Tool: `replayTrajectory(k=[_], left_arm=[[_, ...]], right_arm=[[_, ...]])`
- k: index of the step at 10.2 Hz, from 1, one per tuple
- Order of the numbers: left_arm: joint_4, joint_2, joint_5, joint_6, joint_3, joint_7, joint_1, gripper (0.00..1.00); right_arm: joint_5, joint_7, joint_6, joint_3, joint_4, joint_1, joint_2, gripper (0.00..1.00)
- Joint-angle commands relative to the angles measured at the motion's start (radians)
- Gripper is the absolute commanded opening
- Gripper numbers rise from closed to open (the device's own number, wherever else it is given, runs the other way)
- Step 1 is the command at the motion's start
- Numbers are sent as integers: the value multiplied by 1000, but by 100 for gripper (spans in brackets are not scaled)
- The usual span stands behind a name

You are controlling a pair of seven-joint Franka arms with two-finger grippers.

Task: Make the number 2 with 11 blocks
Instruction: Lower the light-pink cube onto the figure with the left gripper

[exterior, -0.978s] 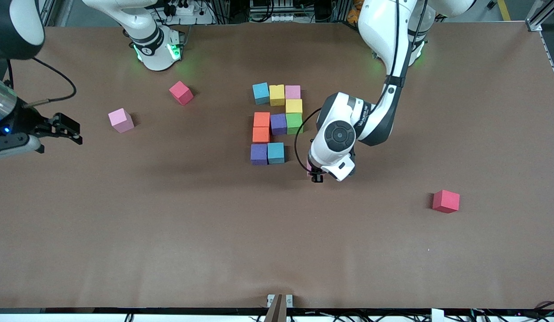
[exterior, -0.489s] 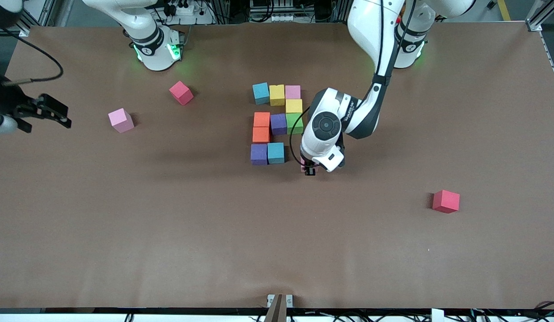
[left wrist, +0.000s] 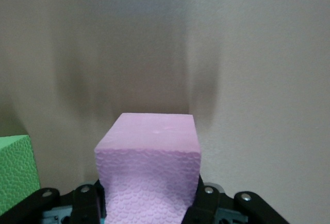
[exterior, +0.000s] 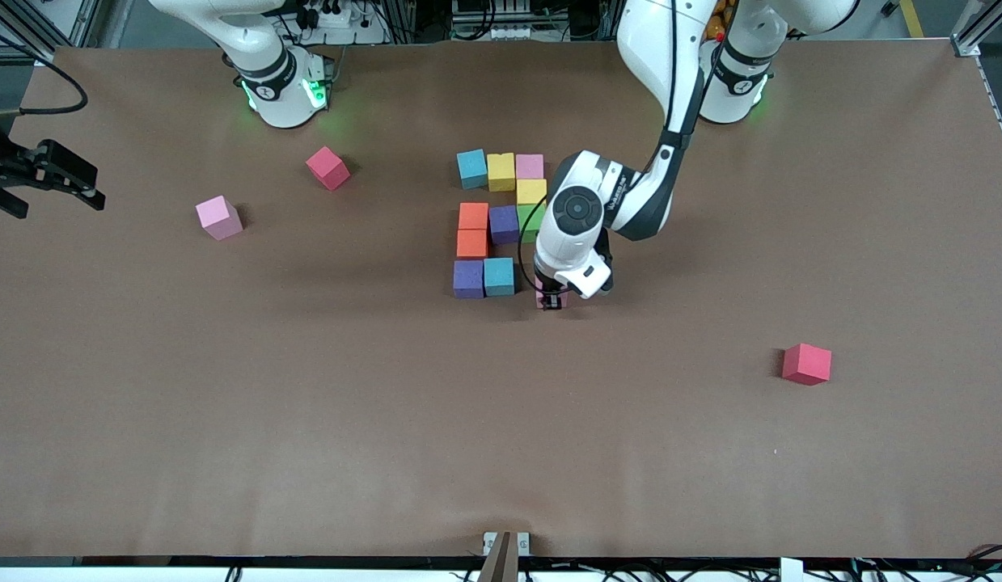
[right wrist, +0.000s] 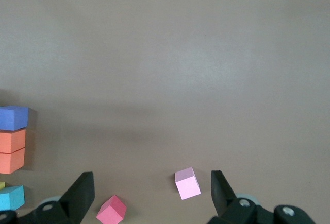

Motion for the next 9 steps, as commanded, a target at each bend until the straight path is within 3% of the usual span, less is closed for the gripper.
replayTrajectory(k=[1,9], left_arm=[[-27,-24,-2,23,-6,-11,-8,0],[-17,-24,-50,80,-38,-8,-8,0]], right_arm=[[-22,21,12,16,17,-21,7,100],[-13,82,11,16,9,-30,16,100]])
